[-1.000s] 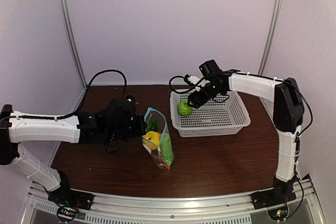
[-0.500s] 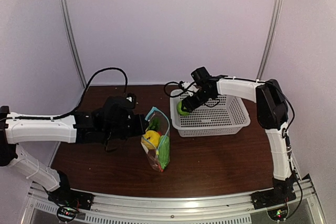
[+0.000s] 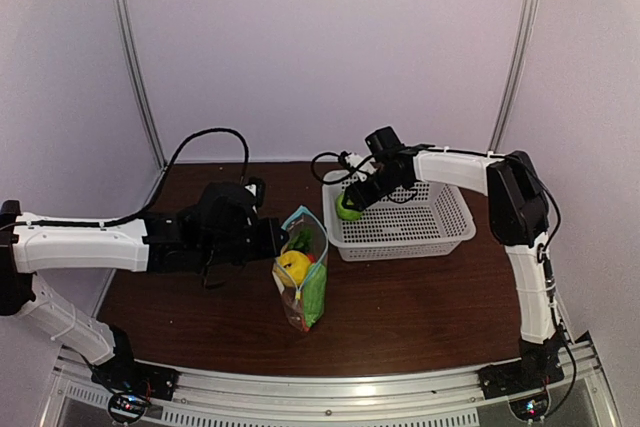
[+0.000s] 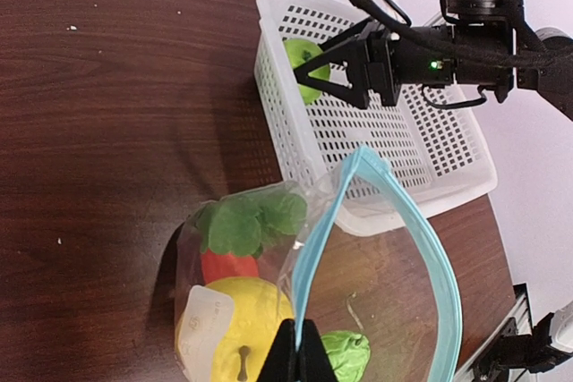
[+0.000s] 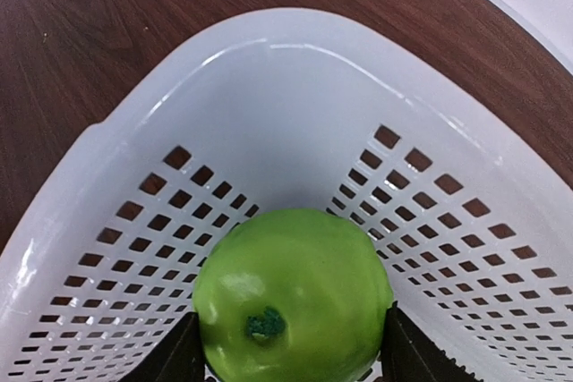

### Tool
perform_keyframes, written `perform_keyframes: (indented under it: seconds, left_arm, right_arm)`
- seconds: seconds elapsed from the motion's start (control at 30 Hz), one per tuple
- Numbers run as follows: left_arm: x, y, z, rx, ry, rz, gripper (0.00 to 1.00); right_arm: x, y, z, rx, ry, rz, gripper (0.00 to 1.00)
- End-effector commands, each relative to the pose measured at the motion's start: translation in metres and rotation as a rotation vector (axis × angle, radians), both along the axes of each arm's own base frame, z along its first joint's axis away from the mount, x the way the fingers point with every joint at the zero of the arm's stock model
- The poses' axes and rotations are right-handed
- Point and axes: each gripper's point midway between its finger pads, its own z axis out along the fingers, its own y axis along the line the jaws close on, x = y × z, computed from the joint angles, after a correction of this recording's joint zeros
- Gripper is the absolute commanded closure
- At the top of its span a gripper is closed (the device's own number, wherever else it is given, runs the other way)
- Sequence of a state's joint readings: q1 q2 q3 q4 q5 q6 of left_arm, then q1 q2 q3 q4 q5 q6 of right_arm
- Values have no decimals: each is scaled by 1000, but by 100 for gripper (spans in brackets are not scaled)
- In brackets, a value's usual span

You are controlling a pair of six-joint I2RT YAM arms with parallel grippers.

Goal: Place the food in the zip-top bag and seal the zipper
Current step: Pick up the fake fruit from the bin, then place the fake fruit in the zipper food storage bag.

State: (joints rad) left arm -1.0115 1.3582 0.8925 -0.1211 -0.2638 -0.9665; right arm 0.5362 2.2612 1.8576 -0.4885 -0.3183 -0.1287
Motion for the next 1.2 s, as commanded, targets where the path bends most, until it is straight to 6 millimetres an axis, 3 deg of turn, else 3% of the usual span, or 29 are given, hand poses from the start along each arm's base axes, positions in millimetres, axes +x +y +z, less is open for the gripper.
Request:
perform_keyframes:
  seconds: [0.0,0.07,0.27,0.37,0.47,0.6,0.7,0.93,1.07,1.17]
  left_arm:
    - [6,-10,21,-46,-46,-14,100]
    - [7,-12,23,-43,-52,-22,100]
    - [9,-18,22,-43,-59,-35,100]
    - [10,-21,20,-45,-58,-42,100]
    - [10,-24,21,-57,-61,-49,100]
    - [9,-24,23,-74,-68,-53,100]
    - [9,-27,31,-113,-91,-61,100]
    - [5,-32,39,-152,-106,-100,100]
    - [3,-31,42,-166,-114,-107,100]
    - [2,-28,45,-190,-124,-97,100]
  right_arm:
    - [-12,-6,18,12,-11,21,56]
    - [-25,-14,37,13,-37,31,59]
    - [-68,-27,131,118,-161,92,61]
    - [-103,-20,167,239,-142,185,61]
    - [-147,-2,186,360,-79,315,62]
    - [-206,28,188,422,1,486,62]
    - [-235,47,179,406,25,558,62]
    - [-266,78,128,313,133,637,62]
    - [-288,87,106,258,153,685,63]
    - [-292,90,92,236,160,662,63]
